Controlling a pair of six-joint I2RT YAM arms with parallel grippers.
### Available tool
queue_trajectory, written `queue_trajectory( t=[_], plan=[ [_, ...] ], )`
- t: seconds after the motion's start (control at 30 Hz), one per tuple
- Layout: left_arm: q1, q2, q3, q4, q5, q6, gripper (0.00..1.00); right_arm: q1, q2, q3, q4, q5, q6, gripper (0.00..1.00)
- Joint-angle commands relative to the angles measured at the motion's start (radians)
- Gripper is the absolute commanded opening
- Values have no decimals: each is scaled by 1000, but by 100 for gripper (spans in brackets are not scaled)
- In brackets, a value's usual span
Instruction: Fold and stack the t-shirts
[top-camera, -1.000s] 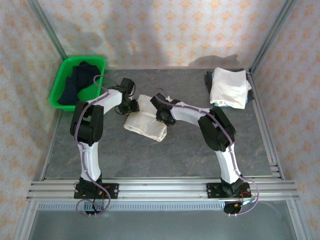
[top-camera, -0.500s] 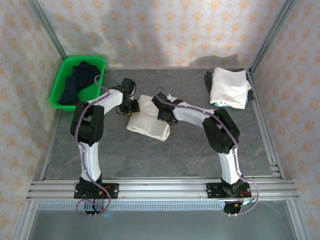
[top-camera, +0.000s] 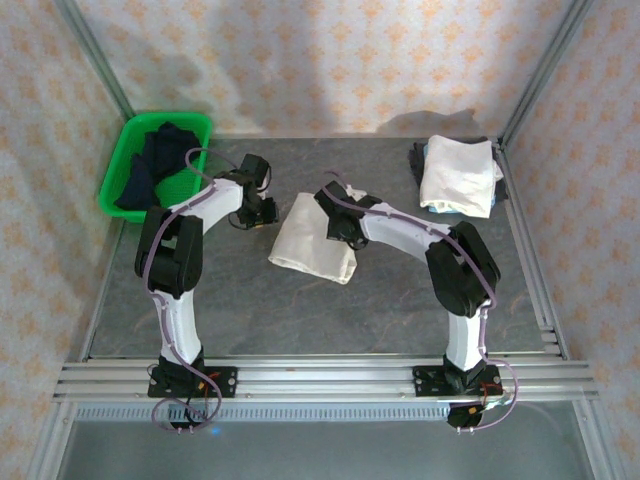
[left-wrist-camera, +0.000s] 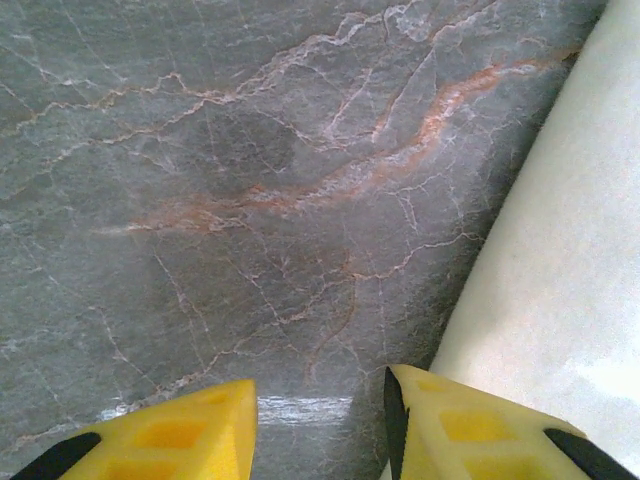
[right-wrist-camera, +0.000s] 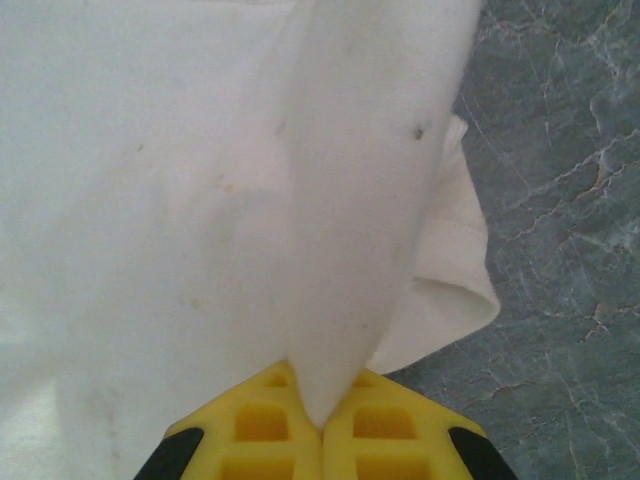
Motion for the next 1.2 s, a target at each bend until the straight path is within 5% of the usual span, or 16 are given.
queue_trajectory(
  t=[0.0, 0.23, 0.4, 0.63, 0.97, 1.17],
  plan=[
    [-18, 4, -3, -18, 14, 31, 39, -23, -8, -39, -24, -42, 7, 14],
    [-27, 28, 13, -23, 24, 38, 39, -71, -97, -167, 85, -165, 39, 38],
    [-32, 42, 24, -25, 27, 37, 39, -83, -129, -244, 139, -173, 70, 45],
    [-38, 63, 40, -35, 28, 39, 39, -102, -94, -268, 236, -250, 94, 47],
    [-40, 82, 61, -48, 31, 43, 38, -78, 3, -189, 141, -179, 113, 48],
    [-42, 100, 78, -56, 35, 45, 36, -40, 65, -137, 111, -126, 106, 32]
  ],
)
